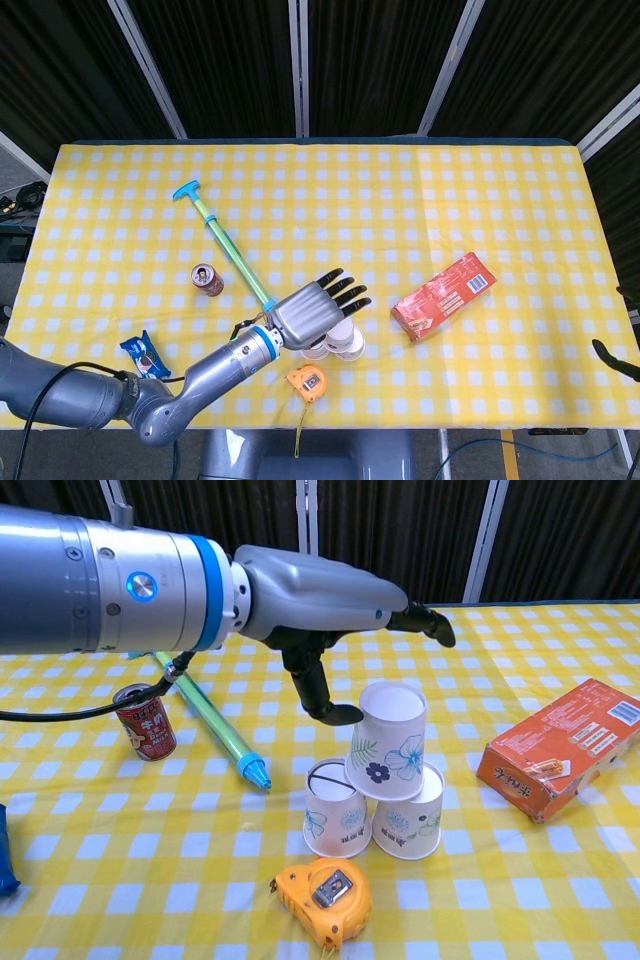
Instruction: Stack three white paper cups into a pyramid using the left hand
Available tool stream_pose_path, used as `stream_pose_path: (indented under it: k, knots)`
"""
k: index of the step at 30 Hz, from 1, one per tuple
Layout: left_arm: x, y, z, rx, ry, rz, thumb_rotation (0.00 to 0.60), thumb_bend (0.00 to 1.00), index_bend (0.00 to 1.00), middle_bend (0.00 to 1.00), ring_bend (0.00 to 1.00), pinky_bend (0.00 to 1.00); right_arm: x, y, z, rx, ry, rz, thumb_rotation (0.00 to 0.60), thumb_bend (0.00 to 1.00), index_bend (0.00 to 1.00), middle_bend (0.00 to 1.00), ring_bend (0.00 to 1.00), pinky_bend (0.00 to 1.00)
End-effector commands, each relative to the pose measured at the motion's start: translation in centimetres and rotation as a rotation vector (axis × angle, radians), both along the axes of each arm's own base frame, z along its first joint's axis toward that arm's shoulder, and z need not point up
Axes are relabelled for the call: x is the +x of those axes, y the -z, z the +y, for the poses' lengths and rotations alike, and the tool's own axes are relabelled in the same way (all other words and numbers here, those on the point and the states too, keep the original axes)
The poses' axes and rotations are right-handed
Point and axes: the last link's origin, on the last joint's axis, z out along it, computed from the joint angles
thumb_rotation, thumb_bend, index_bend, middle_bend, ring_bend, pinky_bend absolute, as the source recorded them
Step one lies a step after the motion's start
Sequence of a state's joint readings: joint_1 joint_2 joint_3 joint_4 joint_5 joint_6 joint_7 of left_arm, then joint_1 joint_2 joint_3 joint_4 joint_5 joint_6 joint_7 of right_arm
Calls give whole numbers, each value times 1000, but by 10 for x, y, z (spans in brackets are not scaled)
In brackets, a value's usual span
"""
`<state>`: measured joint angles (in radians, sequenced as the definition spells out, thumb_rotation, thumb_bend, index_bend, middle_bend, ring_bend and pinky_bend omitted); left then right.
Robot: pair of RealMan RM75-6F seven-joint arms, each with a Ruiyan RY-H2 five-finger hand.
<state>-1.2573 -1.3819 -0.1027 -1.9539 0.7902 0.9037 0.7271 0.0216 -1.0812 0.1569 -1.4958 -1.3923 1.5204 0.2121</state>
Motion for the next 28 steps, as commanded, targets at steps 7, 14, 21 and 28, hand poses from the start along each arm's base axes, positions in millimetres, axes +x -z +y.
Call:
stream_pose_path:
  k: [7,14,21,28]
  knots:
    - [-34,-43,-2,156,-62,-131,600,411,2,0,0,0,0,6,1,28,8,17,600,93,250,0,0,105]
    - [-125,-88,-20,435,-195,-218,600,264,0,0,0,0,3,20,1,88,17,47,600,93,194,0,0,72]
    - [-199,-104,-51,572,-320,-196,600,167,0,0,0,0,6,28,1,108,10,70,600,92,77,0,0,46]
    - [-259,-111,-87,654,-456,-196,600,163,0,0,0,0,14,38,4,135,-16,86,600,92,43,0,0,40]
